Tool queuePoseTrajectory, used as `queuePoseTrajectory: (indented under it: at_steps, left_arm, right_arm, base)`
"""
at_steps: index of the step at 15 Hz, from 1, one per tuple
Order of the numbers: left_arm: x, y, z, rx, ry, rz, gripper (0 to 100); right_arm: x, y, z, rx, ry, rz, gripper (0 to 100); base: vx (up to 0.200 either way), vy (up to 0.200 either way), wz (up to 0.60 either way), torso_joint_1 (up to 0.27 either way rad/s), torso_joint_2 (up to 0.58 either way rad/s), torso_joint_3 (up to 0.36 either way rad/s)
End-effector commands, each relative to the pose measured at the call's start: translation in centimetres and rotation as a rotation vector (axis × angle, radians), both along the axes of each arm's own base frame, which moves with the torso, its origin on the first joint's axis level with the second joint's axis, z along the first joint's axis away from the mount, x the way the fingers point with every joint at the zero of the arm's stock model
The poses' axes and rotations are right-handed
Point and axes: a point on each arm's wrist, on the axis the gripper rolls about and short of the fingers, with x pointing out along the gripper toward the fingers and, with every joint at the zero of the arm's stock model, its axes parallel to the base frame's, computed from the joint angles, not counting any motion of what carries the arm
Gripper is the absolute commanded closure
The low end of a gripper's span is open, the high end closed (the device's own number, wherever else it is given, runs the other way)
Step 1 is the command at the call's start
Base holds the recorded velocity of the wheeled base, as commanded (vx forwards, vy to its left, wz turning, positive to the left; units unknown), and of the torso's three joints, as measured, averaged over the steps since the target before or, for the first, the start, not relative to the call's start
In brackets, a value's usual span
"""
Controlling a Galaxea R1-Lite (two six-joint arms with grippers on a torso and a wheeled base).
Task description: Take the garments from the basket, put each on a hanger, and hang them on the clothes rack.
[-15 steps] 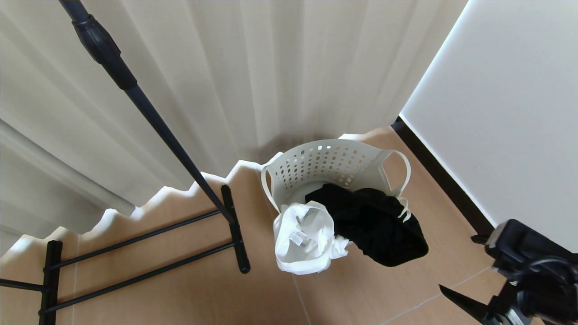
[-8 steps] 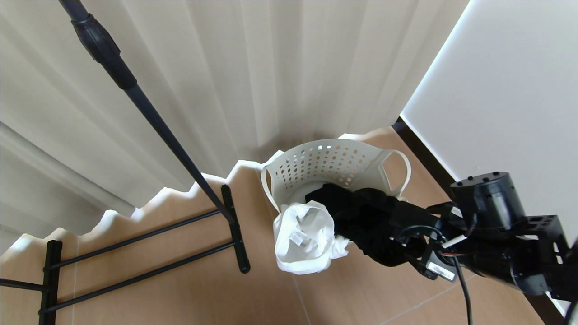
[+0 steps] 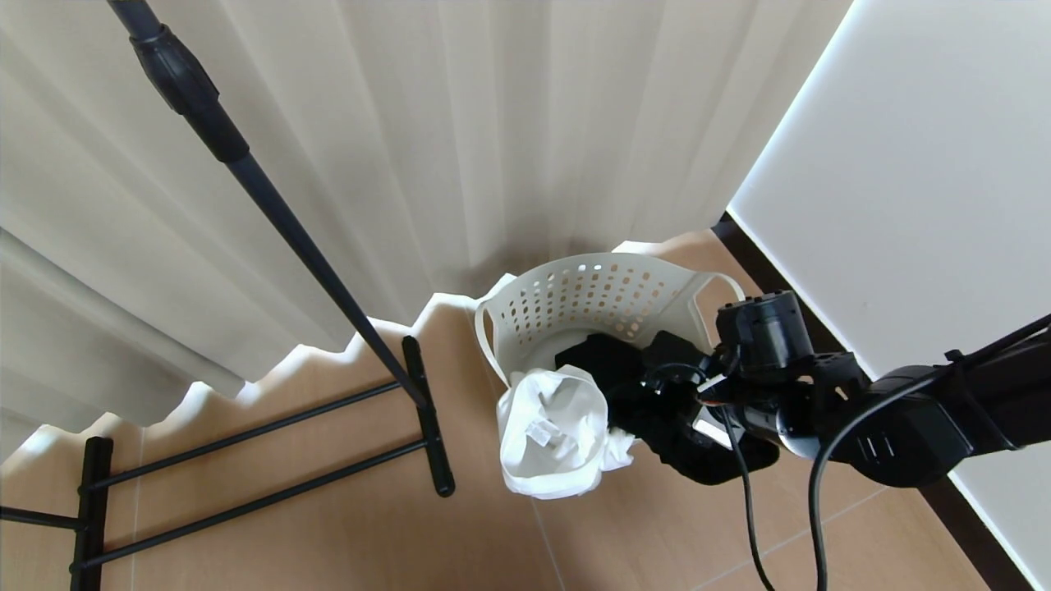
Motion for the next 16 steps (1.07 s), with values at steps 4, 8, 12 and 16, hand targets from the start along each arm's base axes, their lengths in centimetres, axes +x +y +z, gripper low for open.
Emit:
queuePoseTrajectory:
  at_steps: [4, 8, 12, 16]
  left_arm:
    - [0.0, 0.0, 0.0, 0.000, 0.001, 0.000, 0]
    - [0.0, 0.0, 0.0, 0.000, -0.001, -0.001, 0]
    - [0.0, 0.0, 0.0, 0.000, -0.001, 0.000, 0]
    - [0.0, 0.0, 0.0, 0.000, -0.001, 0.000, 0]
  right_arm:
    - [3.2, 0.5, -2.0, -0.016, 0.014, -0.040, 0]
    - [5.3, 0.2, -3.2, -0.015, 0.017, -0.071, 0]
    - [6.2, 0.2, -3.3, -0.014, 0.008, -0.076, 0]
    - [7.3, -0.1, -3.6, -0.010, -0.001, -0.096, 0]
  base:
    - [0.000, 0.000, 0.00, 0.000, 0.00, 0.000]
    - [0.000, 0.000, 0.00, 0.000, 0.00, 0.000]
    - [0.000, 0.000, 0.00, 0.000, 0.00, 0.000]
    - [0.000, 0.000, 0.00, 0.000, 0.00, 0.000]
